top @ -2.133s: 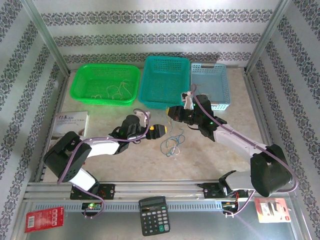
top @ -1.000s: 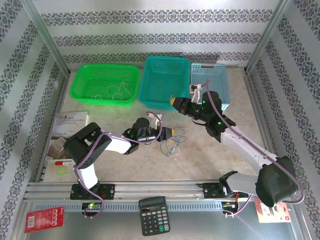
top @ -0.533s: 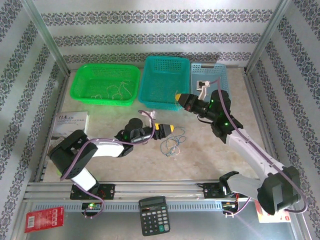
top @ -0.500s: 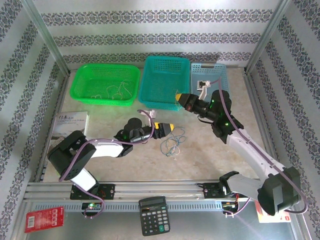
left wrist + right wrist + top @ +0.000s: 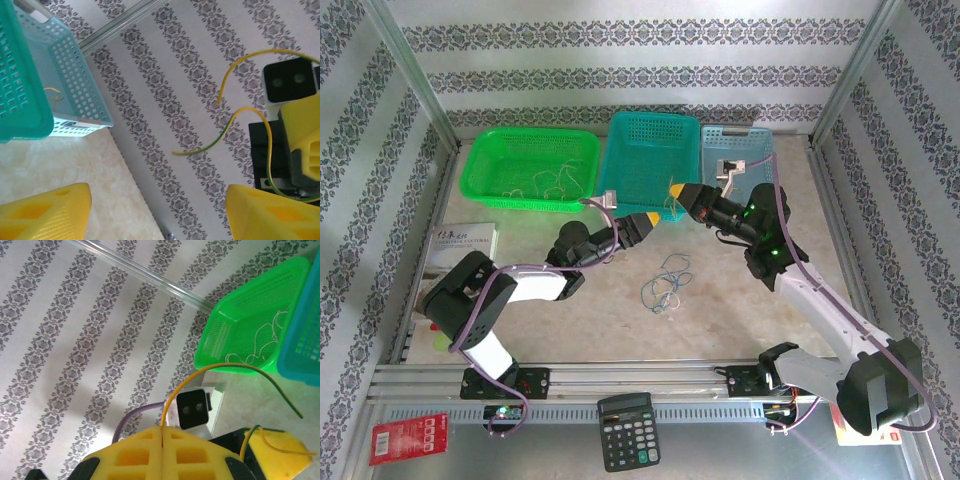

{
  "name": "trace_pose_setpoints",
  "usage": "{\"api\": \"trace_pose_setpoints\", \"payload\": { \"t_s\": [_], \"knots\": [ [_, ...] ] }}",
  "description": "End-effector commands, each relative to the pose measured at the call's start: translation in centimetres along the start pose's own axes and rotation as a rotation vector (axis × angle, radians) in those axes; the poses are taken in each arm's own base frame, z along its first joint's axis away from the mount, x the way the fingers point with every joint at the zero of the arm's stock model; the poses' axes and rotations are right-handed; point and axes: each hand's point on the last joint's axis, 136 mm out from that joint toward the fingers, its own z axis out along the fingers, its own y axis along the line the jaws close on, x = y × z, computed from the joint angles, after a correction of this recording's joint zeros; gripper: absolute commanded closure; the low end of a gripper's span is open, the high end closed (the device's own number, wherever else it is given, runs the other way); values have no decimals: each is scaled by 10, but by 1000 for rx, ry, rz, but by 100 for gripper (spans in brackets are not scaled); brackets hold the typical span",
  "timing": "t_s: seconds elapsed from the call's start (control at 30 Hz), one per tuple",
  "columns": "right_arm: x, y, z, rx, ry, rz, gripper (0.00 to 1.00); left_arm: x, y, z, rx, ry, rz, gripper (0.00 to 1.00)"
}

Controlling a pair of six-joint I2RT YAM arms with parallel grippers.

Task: Untangle the cables

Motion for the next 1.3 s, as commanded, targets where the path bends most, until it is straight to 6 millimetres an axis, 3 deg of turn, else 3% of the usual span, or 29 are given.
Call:
{"api": "trace_pose_setpoints", "payload": {
  "t_s": [0.0, 0.77, 1.07, 1.27],
  "knots": [
    [2, 14, 0, -60, 7, 2, 100, -18, -38, 3, 167, -28, 12, 30],
    [20, 25, 16, -95, 54, 16, 100, -27, -39, 10, 201, -33, 17, 46],
    [17, 20, 16, -80, 36, 16, 100, -27, -45, 9, 213, -29, 24, 68],
    [-10, 1, 1, -20, -76, 5, 100, -26, -45, 2, 206, -33, 20, 90]
  ]
}}
